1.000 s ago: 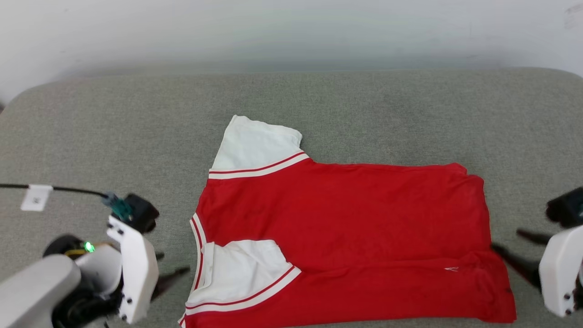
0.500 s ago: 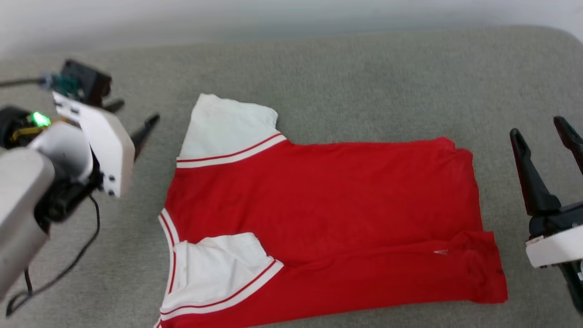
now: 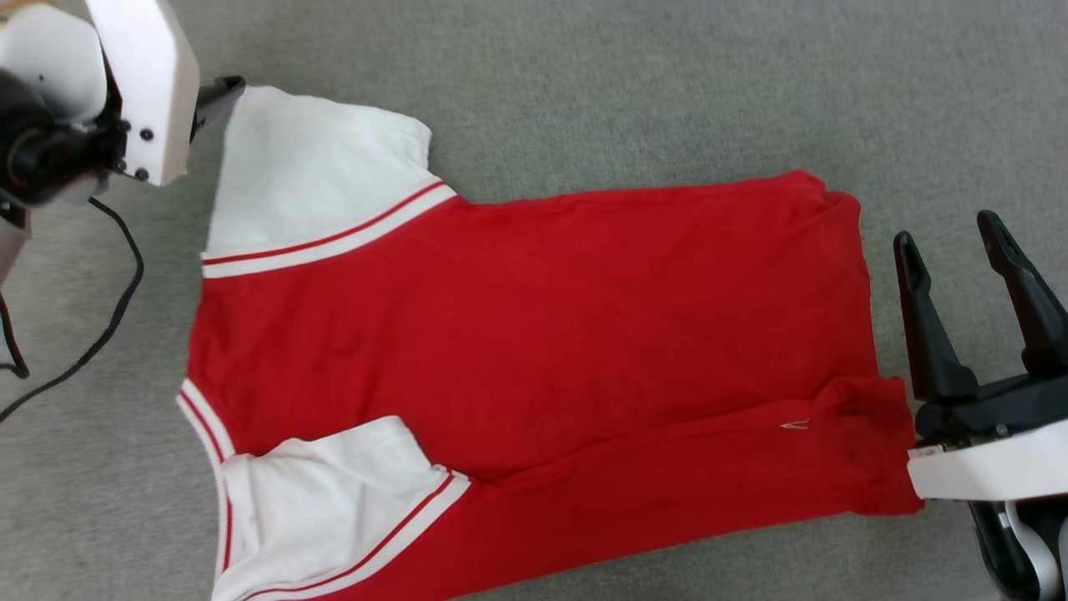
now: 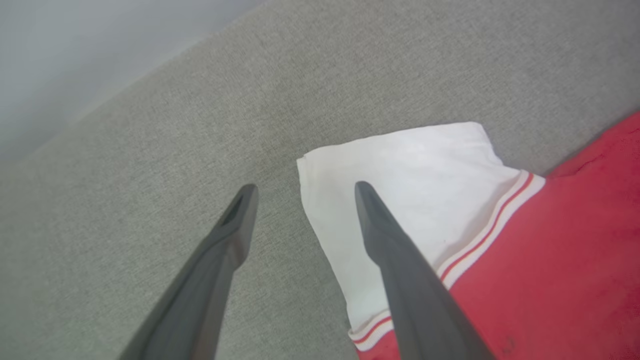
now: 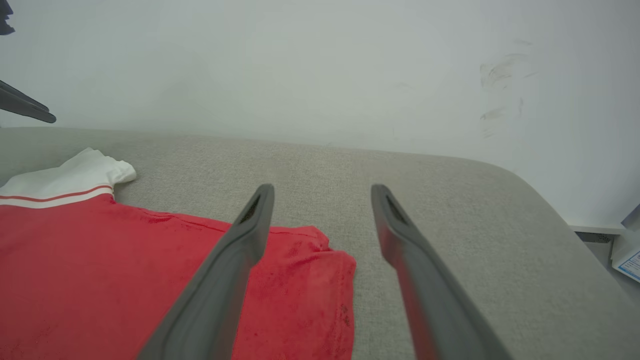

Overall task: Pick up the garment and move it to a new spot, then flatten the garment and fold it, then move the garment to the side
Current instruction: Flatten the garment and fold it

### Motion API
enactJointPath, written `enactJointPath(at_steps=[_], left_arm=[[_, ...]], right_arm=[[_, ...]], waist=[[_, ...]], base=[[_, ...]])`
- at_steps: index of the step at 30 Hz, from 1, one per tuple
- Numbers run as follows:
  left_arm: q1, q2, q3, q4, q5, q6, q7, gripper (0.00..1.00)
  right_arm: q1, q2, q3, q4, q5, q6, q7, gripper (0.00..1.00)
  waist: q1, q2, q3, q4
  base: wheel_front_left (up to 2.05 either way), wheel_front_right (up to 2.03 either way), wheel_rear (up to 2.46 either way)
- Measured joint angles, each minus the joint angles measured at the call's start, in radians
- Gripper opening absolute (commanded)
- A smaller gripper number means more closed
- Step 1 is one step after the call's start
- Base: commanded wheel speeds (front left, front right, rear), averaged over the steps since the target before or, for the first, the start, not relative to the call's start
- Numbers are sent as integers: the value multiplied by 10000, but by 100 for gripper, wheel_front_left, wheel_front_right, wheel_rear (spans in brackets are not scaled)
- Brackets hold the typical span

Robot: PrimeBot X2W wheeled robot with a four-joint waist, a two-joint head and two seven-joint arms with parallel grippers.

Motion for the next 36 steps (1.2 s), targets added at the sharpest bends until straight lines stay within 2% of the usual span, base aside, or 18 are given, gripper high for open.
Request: enactJointPath(at_steps=[7, 15, 16, 17, 23, 26, 33, 36], left_arm=[[-974, -238, -343, 454, -309, -75, 2054, 100], [-1375, -257, -761, 679, -82, -159, 2936, 100], [-1373, -244, -763, 686, -90, -186, 2917, 21], [-1358, -232, -775, 709, -98, -207, 2869, 0], [-1032, -268, -828, 771, -196, -410, 2265, 0], [-872, -291, -901, 700, -192, -502, 1994, 0], [-645, -309, -1116, -46, -311, -627, 1467, 0], [-513, -238, -1264, -520, -345, -667, 1248, 0]], right_arm=[[-654, 23, 420, 299, 23, 0, -144, 100], [-1197, 15, 706, 884, 173, 0, -430, 100], [-1237, 2, 725, 976, 190, 0, -433, 100], [-1293, -15, 731, 1028, 190, 0, -439, 100], [-1861, -493, 476, 1089, 121, 0, -280, 100], [-2360, -1028, 345, 959, 61, 0, 128, 100], [-3740, -2907, 803, 849, 700, 0, 2548, 100], [-4169, -4021, 1515, 1028, 1471, 0, 4441, 100]], waist=[[0, 0, 914, -390], [0, 0, 1536, -708], [0, 0, 1537, -725], [0, 0, 1513, -732], [0, 0, 1116, -662], [0, 0, 823, -541], [-1, 0, 179, -17], [-1, 0, -19, 284]], base=[[0, 0, 0], [0, 0, 0], [0, 0, 0], [0, 0, 0], [0, 0, 0], [0, 0, 0], [0, 0, 0], [0, 0, 0]])
